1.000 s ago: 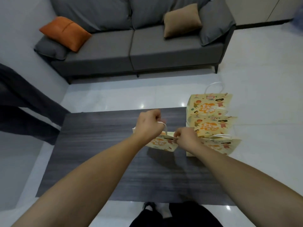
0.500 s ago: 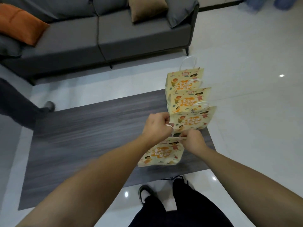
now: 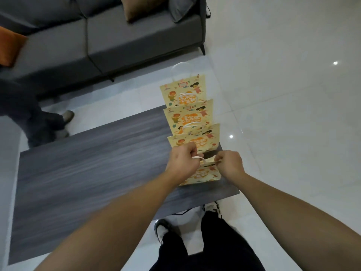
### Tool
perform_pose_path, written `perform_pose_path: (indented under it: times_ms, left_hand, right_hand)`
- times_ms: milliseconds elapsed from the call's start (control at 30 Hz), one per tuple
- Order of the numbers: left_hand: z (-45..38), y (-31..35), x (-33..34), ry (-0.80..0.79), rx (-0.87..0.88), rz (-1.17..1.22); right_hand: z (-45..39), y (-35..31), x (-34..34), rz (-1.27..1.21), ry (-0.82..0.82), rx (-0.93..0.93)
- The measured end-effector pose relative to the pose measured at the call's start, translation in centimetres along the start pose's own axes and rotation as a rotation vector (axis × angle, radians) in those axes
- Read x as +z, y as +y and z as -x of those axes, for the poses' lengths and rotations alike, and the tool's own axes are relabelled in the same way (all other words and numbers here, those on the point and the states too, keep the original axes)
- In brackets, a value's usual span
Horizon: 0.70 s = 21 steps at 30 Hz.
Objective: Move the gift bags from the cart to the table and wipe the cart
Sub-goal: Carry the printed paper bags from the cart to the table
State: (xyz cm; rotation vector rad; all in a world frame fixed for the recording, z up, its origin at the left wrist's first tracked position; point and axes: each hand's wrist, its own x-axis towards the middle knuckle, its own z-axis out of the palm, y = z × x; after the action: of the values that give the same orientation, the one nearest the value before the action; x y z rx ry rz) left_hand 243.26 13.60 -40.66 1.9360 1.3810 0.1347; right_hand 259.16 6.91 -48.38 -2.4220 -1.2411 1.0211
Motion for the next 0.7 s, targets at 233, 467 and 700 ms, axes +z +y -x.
perform_pose_path:
  times_ms: [233, 467, 700]
  left_hand:
    - [-3.2, 2.0, 0.9, 0.052, 0.049, 0.01]
    - [-4.7, 3.1, 1.4, 0.055, 0.033, -0.015]
    - [-4.3, 3.5, 1.4, 0.001, 0.014, -0.027]
  right_hand:
    - [-2.5, 0.7, -1.3, -0.115, 0.061, -0.023]
    - [-3.6, 0.8, -2.7, -0.125, 0.095, -0.014]
    - [-3.6, 1.2, -3.1, -0.127, 0.096, -0.008]
